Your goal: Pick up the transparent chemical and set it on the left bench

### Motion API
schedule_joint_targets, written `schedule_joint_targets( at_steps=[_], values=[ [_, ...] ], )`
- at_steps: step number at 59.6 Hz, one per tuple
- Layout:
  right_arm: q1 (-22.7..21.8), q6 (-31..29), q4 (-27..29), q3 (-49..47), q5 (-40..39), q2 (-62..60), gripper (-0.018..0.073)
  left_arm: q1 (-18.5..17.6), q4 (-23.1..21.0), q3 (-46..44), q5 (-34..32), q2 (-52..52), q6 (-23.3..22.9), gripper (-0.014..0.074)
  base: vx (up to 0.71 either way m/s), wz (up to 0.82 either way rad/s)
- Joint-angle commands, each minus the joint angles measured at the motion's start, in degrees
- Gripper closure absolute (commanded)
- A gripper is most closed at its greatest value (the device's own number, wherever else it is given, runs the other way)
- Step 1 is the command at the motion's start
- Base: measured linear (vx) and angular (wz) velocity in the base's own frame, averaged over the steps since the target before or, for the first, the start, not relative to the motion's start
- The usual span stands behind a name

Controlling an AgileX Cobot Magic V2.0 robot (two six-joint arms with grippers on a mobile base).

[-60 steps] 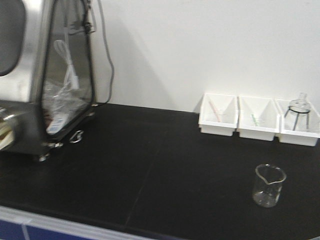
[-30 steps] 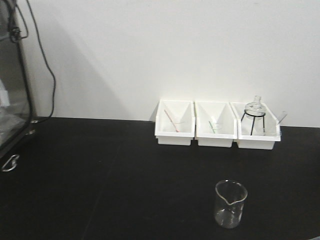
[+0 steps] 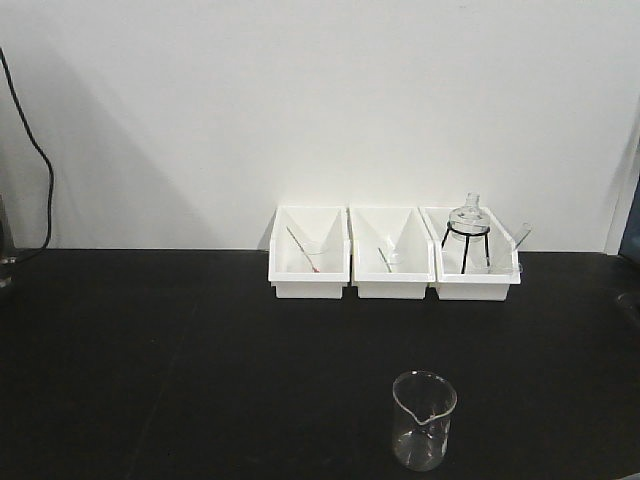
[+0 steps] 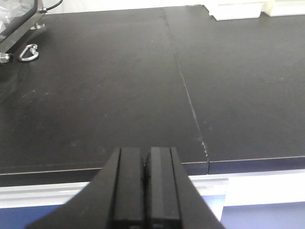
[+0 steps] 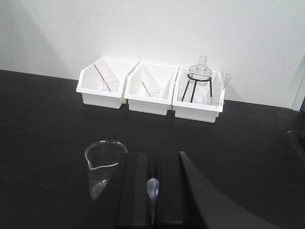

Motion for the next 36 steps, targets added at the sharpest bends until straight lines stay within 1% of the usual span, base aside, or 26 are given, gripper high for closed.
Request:
schedule_joint_targets(
  at_steps=[1,23,36],
  values=[
    [0.01,-0.53,-0.59,-1.73,-4.37,0.19,0.0564,-0.10,-0.04,0.93,-4.49,-1.10,-0.45,0.0600,0.01,-0.03],
    [0.01,-0.53,-0.59,-1.73,-4.37,0.19,0.0564,-0.10,-0.04,0.93,-4.49,-1.10,-0.45,0.0600,0.01,-0.01],
    [0.01,-0.53,-0.59,-1.73,-4.37,0.19,0.0564,-0.10,-0.04,0.93,-4.49,-1.10,-0.45,0.0600,0.06,-0.10]
  ],
)
